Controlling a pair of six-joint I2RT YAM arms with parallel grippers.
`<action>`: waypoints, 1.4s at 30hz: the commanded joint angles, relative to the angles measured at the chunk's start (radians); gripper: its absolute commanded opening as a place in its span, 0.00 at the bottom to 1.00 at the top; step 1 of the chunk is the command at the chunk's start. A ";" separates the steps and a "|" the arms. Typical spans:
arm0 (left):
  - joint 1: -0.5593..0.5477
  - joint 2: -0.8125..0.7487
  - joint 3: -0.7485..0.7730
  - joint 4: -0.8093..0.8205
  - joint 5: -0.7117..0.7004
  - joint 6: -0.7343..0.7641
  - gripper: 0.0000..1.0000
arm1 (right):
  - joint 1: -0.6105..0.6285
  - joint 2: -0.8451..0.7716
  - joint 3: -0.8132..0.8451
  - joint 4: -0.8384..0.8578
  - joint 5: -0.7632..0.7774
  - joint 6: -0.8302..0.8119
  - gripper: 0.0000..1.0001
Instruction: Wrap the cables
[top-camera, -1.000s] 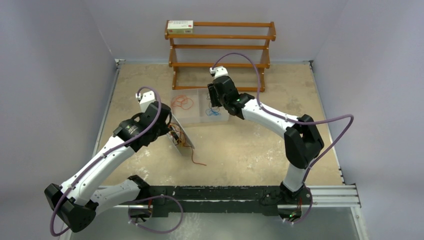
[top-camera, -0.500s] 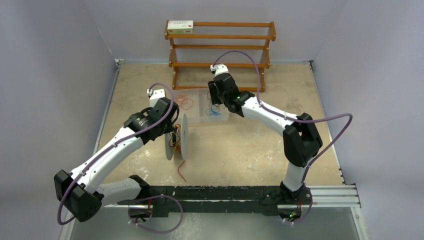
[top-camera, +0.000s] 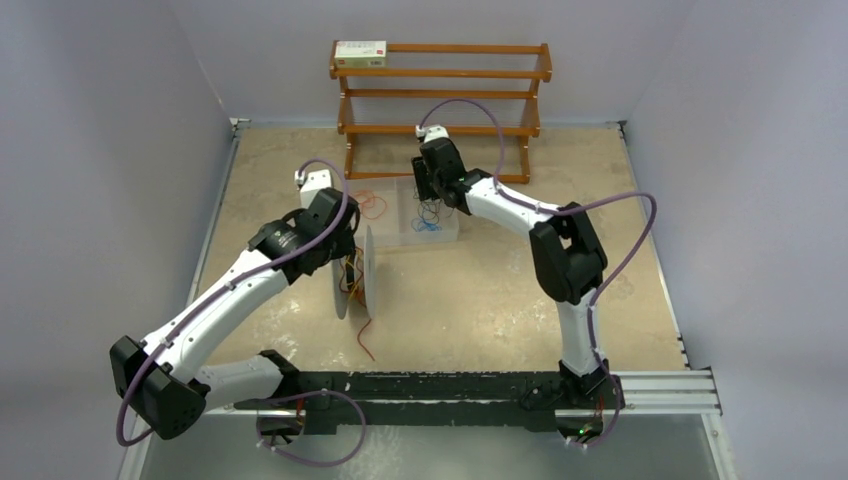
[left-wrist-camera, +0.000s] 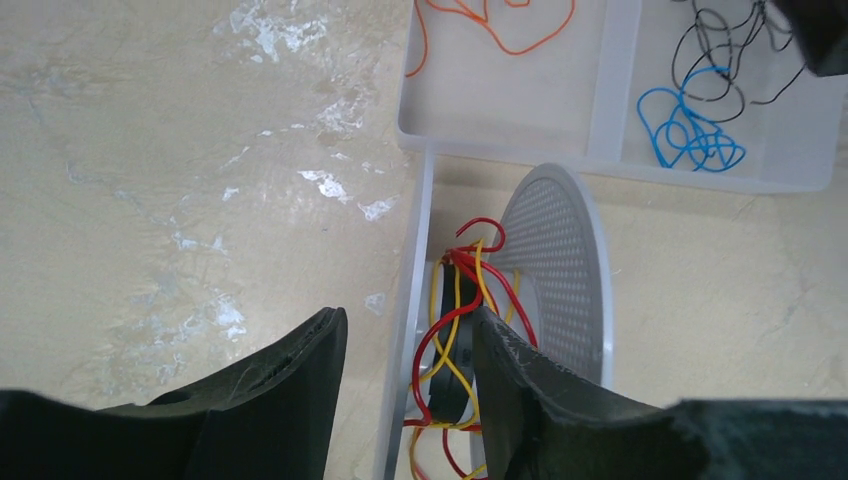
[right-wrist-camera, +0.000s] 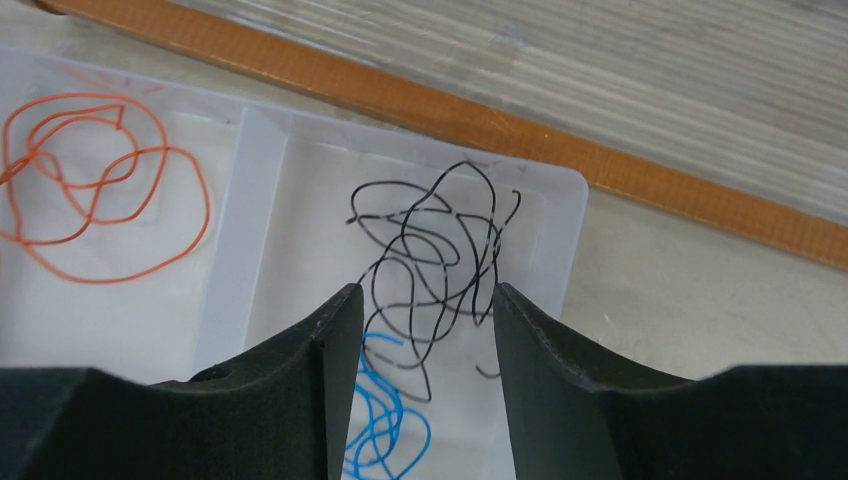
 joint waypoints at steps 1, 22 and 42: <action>0.006 0.002 0.084 0.043 -0.032 0.020 0.51 | -0.019 0.051 0.088 -0.004 -0.029 -0.017 0.54; 0.006 -0.050 0.206 0.003 -0.084 0.077 0.66 | -0.040 0.048 0.094 0.006 -0.079 0.003 0.00; 0.006 -0.067 0.328 0.011 0.035 0.169 0.74 | -0.037 -0.378 -0.050 -0.007 -0.099 -0.025 0.00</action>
